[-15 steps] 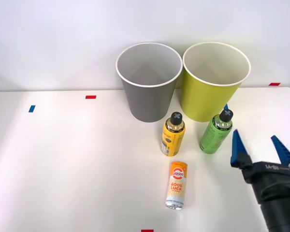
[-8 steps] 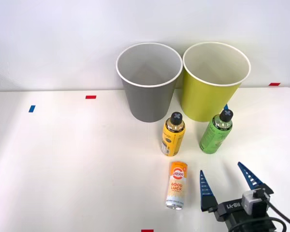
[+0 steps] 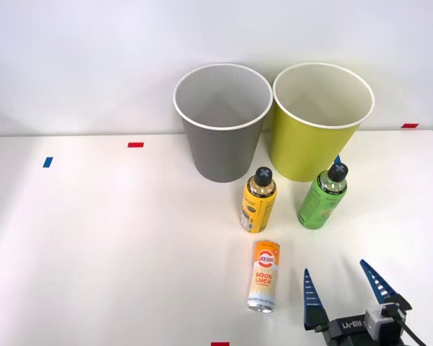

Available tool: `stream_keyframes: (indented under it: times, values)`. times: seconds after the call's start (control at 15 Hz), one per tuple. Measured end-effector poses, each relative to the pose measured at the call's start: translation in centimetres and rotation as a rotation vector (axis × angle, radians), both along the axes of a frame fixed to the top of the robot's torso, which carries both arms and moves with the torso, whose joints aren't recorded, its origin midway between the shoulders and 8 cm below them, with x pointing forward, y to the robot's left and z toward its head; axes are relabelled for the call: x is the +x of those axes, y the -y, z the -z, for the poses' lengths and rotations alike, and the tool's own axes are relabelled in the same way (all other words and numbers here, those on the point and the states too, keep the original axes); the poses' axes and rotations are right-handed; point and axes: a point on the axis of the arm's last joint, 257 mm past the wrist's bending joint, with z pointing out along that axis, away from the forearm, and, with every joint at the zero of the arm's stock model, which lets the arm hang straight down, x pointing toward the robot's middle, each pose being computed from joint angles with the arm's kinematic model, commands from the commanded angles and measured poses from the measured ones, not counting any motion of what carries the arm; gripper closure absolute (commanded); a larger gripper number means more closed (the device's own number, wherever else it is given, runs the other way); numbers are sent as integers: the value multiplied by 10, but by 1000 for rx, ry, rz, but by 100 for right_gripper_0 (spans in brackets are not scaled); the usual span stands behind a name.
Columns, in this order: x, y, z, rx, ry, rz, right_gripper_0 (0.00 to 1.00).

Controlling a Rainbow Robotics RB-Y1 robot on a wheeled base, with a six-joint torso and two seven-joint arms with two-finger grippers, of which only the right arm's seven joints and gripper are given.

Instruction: Put cans in the gray bin, plastic bottles in the light green bin

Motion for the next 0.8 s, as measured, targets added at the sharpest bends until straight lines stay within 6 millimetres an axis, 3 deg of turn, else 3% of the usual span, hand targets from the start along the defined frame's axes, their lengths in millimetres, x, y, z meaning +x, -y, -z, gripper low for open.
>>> stream_keyframes:
  times: [0.8]
  values:
    - [-11,14,10,-8,13,49,0]
